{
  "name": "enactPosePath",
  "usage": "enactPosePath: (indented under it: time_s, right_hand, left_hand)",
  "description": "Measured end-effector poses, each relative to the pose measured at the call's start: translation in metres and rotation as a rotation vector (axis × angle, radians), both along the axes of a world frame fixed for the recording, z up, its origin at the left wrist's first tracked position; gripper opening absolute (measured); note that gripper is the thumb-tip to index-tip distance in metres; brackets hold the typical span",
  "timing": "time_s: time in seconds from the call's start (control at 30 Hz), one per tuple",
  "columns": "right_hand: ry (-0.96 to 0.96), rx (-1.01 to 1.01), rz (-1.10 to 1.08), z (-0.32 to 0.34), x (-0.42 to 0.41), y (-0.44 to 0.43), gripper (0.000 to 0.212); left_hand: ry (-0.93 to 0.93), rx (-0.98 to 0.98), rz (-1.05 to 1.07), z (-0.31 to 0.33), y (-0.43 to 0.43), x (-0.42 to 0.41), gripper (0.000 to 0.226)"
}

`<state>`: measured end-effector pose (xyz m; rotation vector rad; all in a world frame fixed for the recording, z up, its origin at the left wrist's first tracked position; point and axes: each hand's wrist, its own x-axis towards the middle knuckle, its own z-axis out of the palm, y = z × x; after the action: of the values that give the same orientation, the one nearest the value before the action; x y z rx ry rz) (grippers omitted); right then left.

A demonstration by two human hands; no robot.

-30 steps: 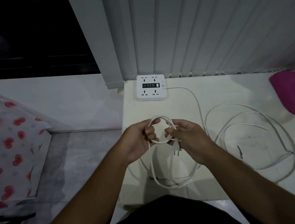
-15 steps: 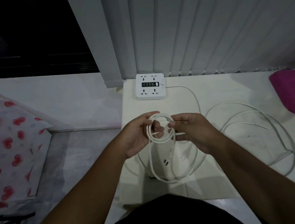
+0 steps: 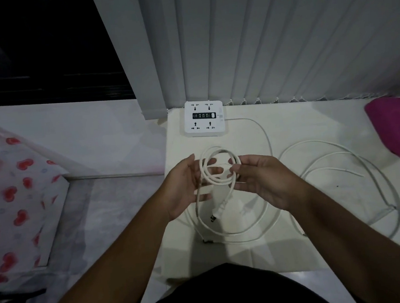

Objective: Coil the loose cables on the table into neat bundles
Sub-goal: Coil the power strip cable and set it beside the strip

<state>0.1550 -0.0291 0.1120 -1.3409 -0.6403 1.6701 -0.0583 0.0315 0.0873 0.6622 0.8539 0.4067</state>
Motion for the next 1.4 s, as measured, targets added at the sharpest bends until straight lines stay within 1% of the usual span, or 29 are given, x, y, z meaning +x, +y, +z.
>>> enactPosePath:
  time_s: [0.1, 0.17, 0.23, 0.3, 0.37, 0.43, 0.5, 0.57, 0.67, 0.87, 0.93, 1.0, 1.07, 1.13, 1.2, 1.23, 1.4]
  right_hand:
    - [0.124, -0.03, -0.142, 0.001, -0.004, 0.003, 0.017]
    - [0.219, -0.056, -0.267, 0.001, -0.007, 0.004, 0.012]
    - [0.274, -0.072, -0.356, 0.0, -0.011, 0.004, 0.008]
    - [0.265, -0.087, -0.392, -0.002, -0.017, 0.004, 0.008]
    - [0.236, -0.111, -0.421, -0.005, -0.024, 0.002, 0.013]
    - [0.238, -0.16, -0.462, -0.007, -0.03, 0.0, 0.019]
    - [0.244, -0.241, -0.478, -0.008, -0.034, -0.002, 0.013]
    - [0.307, -0.331, -0.498, -0.004, -0.035, -0.002, 0.004]
    - [0.413, -0.362, -0.557, 0.003, -0.034, 0.002, 0.009]
    - [0.6, -0.336, -0.674, 0.007, -0.042, 0.004, 0.011]
    - [0.591, -0.329, -0.674, 0.005, -0.045, 0.004, 0.011]
    - [0.545, -0.299, -0.671, 0.001, -0.048, 0.003, 0.01]
    - [0.485, -0.274, -0.659, -0.005, -0.049, 0.002, 0.007]
    - [0.337, -0.265, -0.565, -0.01, -0.048, -0.003, 0.007]
    - [0.188, -0.267, -0.444, -0.015, -0.046, -0.01, 0.012]
    - [0.148, -0.272, -0.409, -0.017, -0.046, -0.013, 0.014]
    - [0.091, -0.283, -0.328, -0.017, -0.047, -0.021, 0.02]
  left_hand:
    - [-0.09, -0.13, 0.045, -0.011, -0.007, -0.009, 0.075]
    - [-0.176, -0.207, 0.102, -0.017, -0.013, -0.014, 0.079]
    - [-0.266, -0.269, 0.174, -0.021, -0.021, -0.015, 0.077]
    - [-0.373, -0.322, 0.25, -0.021, -0.028, -0.012, 0.07]
    - [-0.482, -0.369, 0.345, -0.021, -0.033, -0.007, 0.065]
    - [-0.552, -0.372, 0.42, -0.019, -0.036, 0.0, 0.068]
    - [-0.587, -0.352, 0.476, -0.015, -0.037, 0.005, 0.077]
    - [-0.64, -0.361, 0.518, -0.013, -0.038, 0.007, 0.079]
    - [-0.707, -0.38, 0.523, -0.012, -0.036, 0.005, 0.076]
    - [-0.732, -0.376, 0.488, -0.008, -0.039, 0.009, 0.083]
    - [-0.723, -0.349, 0.475, -0.003, -0.04, 0.012, 0.081]
    - [-0.665, -0.296, 0.473, 0.001, -0.038, 0.017, 0.078]
    - [-0.552, -0.236, 0.519, 0.004, -0.034, 0.023, 0.078]
    - [-0.482, -0.213, 0.587, 0.004, -0.029, 0.026, 0.077]
    - [-0.462, -0.253, 0.64, 0.004, -0.025, 0.025, 0.072]
    - [-0.45, -0.266, 0.649, 0.003, -0.024, 0.023, 0.069]
    - [-0.358, -0.247, 0.62, 0.004, -0.023, 0.017, 0.044]
